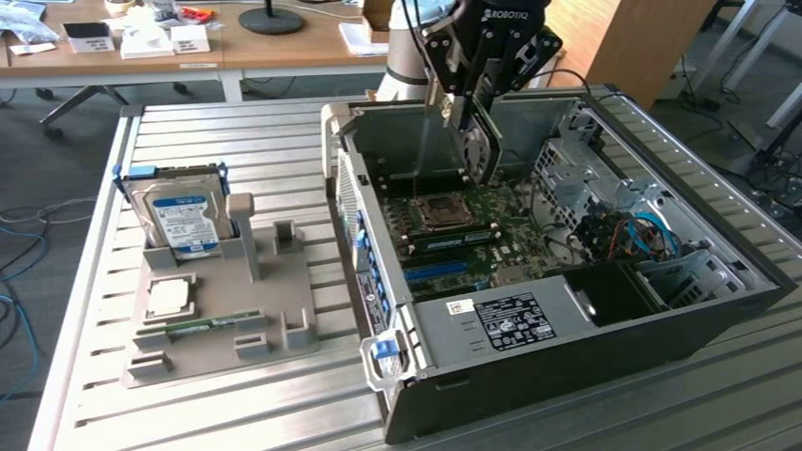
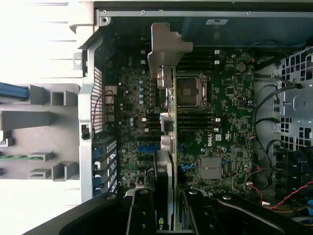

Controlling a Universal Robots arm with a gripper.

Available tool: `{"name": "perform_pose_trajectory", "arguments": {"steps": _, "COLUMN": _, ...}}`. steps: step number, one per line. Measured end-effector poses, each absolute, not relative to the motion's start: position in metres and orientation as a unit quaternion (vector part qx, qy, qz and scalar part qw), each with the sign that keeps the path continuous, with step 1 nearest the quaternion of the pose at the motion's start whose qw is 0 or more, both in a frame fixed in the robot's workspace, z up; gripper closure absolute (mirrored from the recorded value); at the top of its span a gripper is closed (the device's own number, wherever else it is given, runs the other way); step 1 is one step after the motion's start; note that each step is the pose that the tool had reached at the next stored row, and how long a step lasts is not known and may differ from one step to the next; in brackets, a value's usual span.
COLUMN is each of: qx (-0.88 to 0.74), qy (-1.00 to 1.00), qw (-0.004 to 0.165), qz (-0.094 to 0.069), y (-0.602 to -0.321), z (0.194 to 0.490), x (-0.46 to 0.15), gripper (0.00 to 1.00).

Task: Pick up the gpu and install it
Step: 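Pick up the gpu and move the gpu toward the slot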

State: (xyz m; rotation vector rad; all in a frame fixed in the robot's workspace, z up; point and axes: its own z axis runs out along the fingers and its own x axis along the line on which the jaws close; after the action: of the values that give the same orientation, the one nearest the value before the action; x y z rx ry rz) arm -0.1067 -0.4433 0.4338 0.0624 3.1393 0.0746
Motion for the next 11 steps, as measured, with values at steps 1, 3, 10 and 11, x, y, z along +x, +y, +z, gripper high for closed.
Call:
{"name": "perform_pose_trajectory", "arguments": {"steps": 1, "qx": 0.02, "qy": 1.0, "qw": 0.0, "qz": 0.024, "y": -0.4433, "z": 0.4338, "x": -0.1067, "gripper": 0.73}}
{"name": "perform_pose_trajectory", "arguments": {"steps": 3, "qx": 0.02, "qy": 1.0, "qw": 0.0, "qz": 0.024, "y": -0.4433, "z": 0.4338, "x": -0.1066, "gripper": 0.73}}
{"name": "perform_pose_trajectory", "arguments": {"steps": 10, "qx": 0.02, "qy": 1.0, "qw": 0.0, "qz": 0.024, "y": -0.4433, "z": 0.4338, "x": -0.1043, "gripper": 0.73}}
{"name": "perform_pose_trajectory", "arguments": {"steps": 11, "qx": 0.02, "qy": 1.0, "qw": 0.0, "qz": 0.024, "y": -0.4433, "z": 0.4338, "x": -0.1032, "gripper": 0.73}}
